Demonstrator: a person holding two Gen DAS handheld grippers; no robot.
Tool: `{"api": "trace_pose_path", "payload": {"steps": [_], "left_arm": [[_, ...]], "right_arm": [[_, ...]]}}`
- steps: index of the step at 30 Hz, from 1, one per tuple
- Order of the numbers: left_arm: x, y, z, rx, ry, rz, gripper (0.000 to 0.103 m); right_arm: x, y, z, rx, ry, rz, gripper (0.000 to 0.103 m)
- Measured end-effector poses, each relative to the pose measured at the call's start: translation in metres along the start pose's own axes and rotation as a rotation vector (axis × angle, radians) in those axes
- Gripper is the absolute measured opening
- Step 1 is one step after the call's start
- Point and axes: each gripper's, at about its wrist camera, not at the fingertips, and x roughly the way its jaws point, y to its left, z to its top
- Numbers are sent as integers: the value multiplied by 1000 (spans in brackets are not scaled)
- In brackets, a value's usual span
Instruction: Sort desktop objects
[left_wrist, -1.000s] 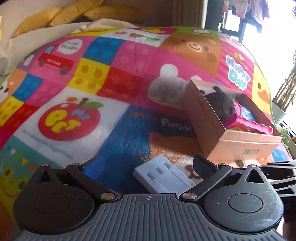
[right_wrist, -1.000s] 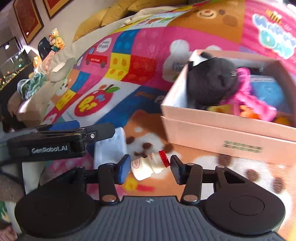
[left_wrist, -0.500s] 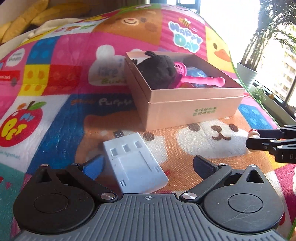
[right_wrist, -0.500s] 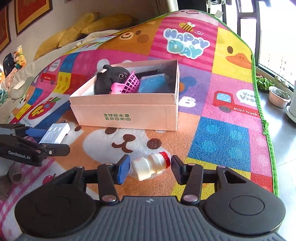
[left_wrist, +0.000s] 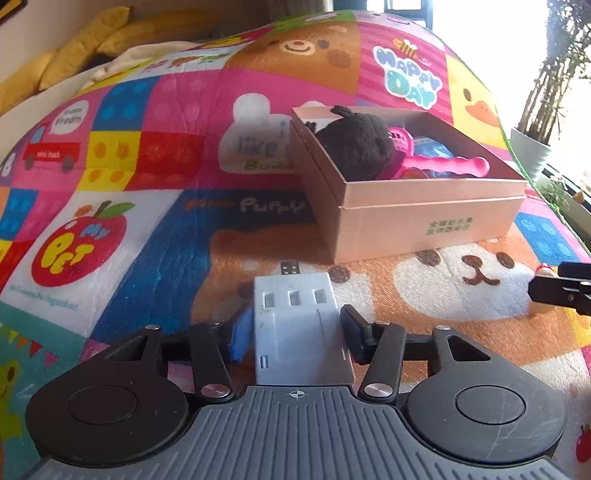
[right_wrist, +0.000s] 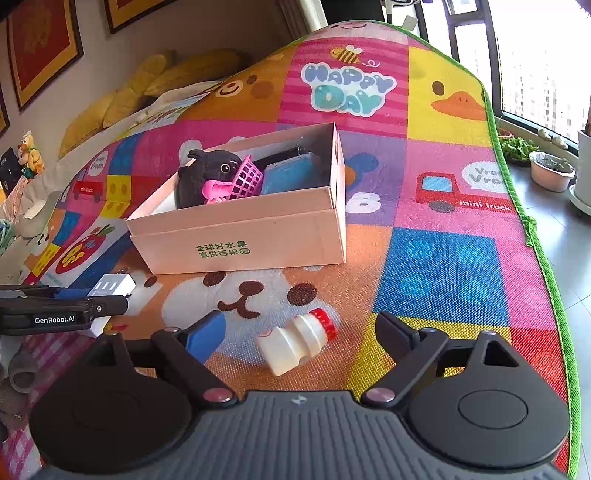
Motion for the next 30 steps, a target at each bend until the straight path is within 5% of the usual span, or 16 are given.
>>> {"api": "trace_pose_path", "payload": {"steps": [5,8,13,17,20,30], "left_arm": [[-19,-33,-18,126,9,-214,53],[-29,-48,-31,180,1,-284,64],[-29,-50,-42,175,-13,-182,96],[-26,-40,-38,137,-1,-141,99],[-25,-33,-39,121,5,-105,103],[-24,-11,-42,4,-19,-34,103]], "right_arm": [[-1,2,0,0,-4,-4,103],[2,1,0,11,9,-14,103],[8,0,1,25,39,-22,103],[12,7,0,-19,59,-53,103],[23,29,-3,-165,115,-148,103],[11,19,-1,-129,95,-83,103]]}}
